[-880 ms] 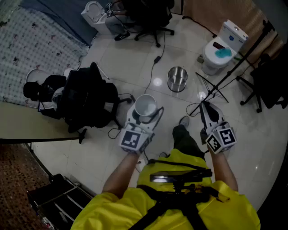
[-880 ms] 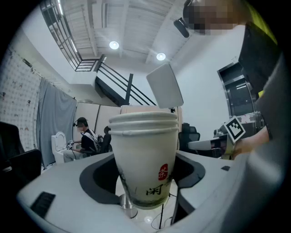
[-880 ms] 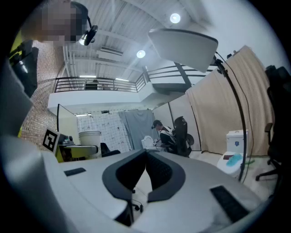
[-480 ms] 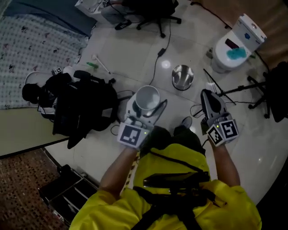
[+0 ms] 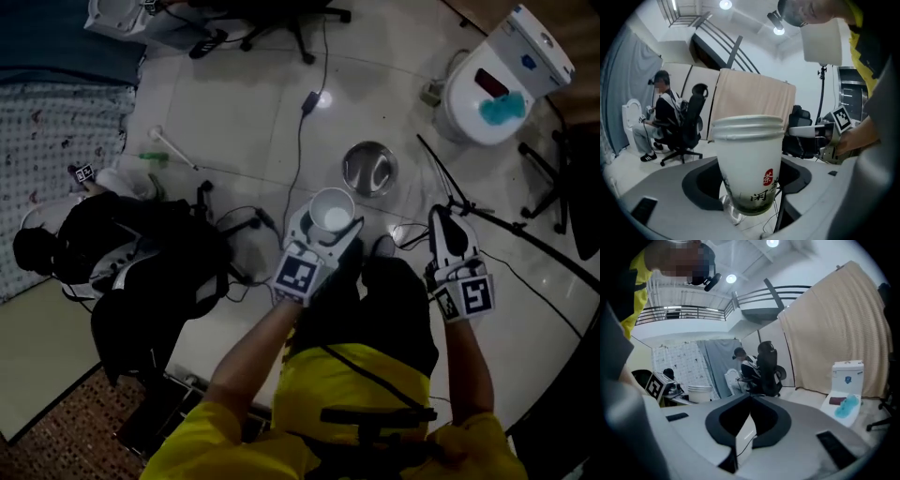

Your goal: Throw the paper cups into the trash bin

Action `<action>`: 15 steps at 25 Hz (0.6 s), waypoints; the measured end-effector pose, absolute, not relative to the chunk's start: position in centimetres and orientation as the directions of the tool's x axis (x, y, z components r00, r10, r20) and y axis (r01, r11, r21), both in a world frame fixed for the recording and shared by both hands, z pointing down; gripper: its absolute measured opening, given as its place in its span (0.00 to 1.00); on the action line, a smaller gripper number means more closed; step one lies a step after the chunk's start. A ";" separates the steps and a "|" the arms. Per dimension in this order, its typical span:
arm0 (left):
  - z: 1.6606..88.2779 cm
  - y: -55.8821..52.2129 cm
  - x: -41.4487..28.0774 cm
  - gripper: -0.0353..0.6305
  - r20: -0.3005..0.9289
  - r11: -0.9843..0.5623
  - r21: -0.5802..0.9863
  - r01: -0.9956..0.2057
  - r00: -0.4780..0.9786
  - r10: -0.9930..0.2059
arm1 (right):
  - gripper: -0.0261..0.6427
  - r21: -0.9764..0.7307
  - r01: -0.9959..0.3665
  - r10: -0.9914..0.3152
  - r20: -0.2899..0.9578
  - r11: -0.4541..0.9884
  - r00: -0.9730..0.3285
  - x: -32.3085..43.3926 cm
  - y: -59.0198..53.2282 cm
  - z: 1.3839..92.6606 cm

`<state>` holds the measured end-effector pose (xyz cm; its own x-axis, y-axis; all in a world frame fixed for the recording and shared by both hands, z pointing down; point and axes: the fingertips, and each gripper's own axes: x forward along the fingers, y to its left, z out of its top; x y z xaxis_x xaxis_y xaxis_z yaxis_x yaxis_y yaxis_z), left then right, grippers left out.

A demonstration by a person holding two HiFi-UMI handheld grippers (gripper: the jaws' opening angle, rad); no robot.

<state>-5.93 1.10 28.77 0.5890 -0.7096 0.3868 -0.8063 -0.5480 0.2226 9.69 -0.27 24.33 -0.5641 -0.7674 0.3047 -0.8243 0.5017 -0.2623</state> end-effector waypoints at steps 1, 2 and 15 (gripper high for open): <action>32.3 -0.4 -5.4 0.54 0.422 -0.550 0.242 -0.799 0.597 -0.682 | 0.05 -0.268 -0.828 -0.762 0.328 0.492 -0.559 9.8 -1.5 26.9; 36.2 -1.8 -4.9 0.54 0.456 -0.550 0.256 -0.795 0.601 -0.656 | 0.05 -0.280 -0.830 -0.757 0.345 0.482 -0.556 10.0 -2.7 29.5; 80.5 -5.5 -0.9 0.55 0.783 -0.480 0.231 -0.846 0.455 -0.425 | 0.05 -0.313 -0.872 -0.632 0.601 0.377 -0.489 11.4 -4.9 60.9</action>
